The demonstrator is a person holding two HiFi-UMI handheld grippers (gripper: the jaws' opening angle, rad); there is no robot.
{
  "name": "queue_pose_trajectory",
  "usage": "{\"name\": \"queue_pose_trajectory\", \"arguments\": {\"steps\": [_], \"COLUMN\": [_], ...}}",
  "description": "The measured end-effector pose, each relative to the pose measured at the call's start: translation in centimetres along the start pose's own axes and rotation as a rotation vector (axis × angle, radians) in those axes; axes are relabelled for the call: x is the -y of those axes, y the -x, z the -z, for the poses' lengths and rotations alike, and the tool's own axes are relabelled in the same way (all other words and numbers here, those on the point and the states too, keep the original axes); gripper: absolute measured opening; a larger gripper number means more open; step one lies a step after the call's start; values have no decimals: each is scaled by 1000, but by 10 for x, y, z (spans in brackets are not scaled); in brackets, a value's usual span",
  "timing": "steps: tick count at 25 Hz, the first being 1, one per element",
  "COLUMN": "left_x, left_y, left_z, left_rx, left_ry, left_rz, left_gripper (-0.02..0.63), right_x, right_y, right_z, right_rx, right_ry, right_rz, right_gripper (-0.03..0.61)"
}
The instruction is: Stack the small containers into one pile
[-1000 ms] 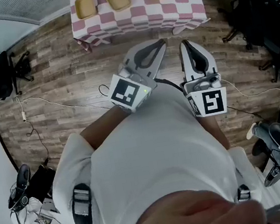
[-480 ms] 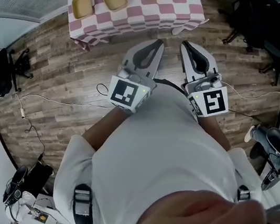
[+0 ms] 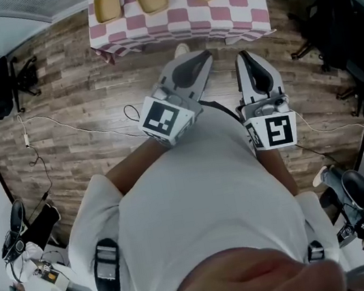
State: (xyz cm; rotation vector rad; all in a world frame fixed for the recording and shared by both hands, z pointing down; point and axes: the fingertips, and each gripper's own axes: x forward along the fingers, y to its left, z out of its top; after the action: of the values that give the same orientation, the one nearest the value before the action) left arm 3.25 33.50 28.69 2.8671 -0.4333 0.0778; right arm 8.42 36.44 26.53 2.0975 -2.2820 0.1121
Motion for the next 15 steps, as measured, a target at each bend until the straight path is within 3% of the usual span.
{"name": "queue_pose_trajectory", "arguments": {"steps": [15], "left_x": [-132], "left_y": [-84], "left_z": [-32], "left_rx": [10], "left_ry": [48], "left_rz": [-5], "left_gripper": [38], "right_x": [47], "right_y": [-155], "right_z": [-8], "right_rx": [-35], "right_ry": [22], "right_rz": [-38], "right_gripper": [34]}}
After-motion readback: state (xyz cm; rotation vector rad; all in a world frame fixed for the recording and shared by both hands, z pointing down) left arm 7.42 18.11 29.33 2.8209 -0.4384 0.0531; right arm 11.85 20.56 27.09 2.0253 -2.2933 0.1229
